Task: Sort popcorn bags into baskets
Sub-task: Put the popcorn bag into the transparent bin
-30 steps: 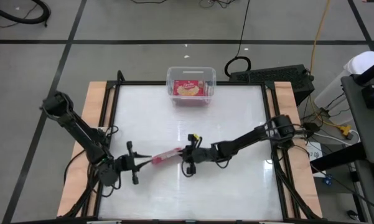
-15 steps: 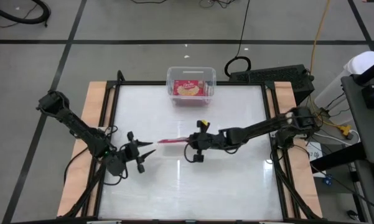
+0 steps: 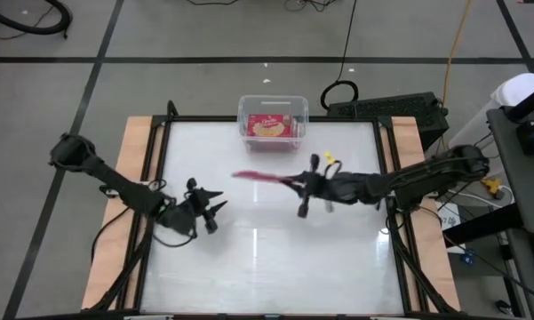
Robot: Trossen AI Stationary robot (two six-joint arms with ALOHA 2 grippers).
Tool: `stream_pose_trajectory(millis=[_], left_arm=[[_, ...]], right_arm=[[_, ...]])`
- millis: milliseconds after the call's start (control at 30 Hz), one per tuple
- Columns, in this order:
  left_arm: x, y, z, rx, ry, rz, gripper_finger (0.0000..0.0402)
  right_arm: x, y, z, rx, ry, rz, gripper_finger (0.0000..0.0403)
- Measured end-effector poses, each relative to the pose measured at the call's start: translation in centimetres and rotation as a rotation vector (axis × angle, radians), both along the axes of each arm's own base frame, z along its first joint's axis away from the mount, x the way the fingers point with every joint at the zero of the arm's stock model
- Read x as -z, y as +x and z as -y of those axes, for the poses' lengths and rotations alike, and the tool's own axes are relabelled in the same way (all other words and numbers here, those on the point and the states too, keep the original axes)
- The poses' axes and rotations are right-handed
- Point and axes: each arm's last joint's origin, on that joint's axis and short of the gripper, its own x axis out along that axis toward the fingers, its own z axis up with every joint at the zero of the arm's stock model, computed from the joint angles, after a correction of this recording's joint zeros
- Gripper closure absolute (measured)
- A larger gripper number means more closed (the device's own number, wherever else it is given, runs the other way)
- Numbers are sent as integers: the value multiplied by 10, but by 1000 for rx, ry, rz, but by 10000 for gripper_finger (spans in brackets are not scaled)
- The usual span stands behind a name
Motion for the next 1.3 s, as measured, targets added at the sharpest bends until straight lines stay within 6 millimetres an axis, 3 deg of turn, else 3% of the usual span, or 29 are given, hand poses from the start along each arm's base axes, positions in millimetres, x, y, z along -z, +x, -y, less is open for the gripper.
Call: stream_pose_trajectory(millis=[167,300,533,767,967,1300], left_arm=[[-12,24,-18,77,-12,88,240],[-26,40,-29,160,45,224,240],[-50,57,-45,268,189,536,240],[-61,58,-49,434,184,725,240],[-66,57,-47,480,198,772,240],[-65,57,-46,528,179,773,249]], right_arm=[[17,-24,13,-29,-23,342,394],[20,-29,15,-56,2,522,394],[22,1,8,-138,8,643,394],[16,29,1,-254,80,698,394],[7,44,-8,-298,66,733,394],[15,70,-9,-299,90,716,391]])
